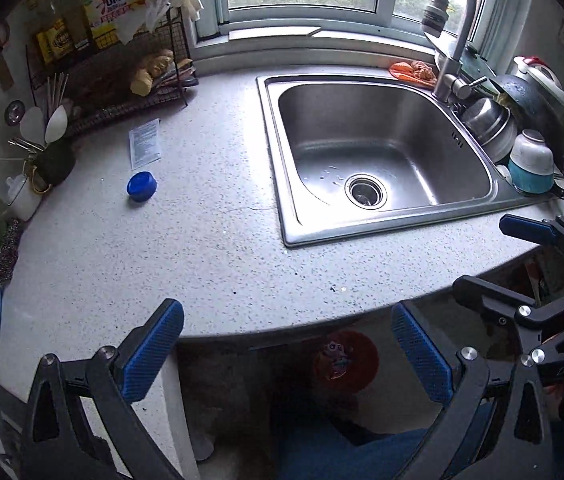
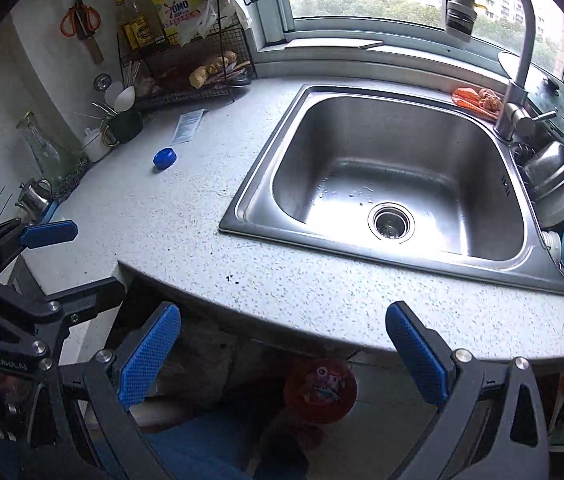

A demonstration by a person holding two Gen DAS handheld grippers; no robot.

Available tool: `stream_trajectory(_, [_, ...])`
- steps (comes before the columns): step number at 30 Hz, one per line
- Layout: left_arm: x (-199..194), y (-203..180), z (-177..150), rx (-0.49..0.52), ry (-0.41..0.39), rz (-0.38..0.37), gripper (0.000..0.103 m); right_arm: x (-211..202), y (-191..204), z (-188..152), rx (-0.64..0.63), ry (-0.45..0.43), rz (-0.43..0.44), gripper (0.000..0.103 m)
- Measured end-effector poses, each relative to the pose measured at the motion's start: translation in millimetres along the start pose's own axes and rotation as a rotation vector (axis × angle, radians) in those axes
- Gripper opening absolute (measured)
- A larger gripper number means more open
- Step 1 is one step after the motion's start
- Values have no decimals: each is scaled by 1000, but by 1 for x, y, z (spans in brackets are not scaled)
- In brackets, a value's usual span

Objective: Collect trash
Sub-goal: 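Raise both tools back up to the counter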

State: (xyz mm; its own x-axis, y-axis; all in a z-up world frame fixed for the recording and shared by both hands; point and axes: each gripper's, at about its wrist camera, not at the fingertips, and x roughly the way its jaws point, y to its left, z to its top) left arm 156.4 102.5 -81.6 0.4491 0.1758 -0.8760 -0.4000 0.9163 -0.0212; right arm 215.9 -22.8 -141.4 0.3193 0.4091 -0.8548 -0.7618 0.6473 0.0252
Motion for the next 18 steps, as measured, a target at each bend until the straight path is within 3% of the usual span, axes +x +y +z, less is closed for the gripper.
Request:
stream_trajectory(10, [26,94,50,-118,12,62,103,68,43,91,-105,41,56,102])
stream_trajectory(18, [46,170,65,-185,28,70,103,112,91,145,-197,58,82,103])
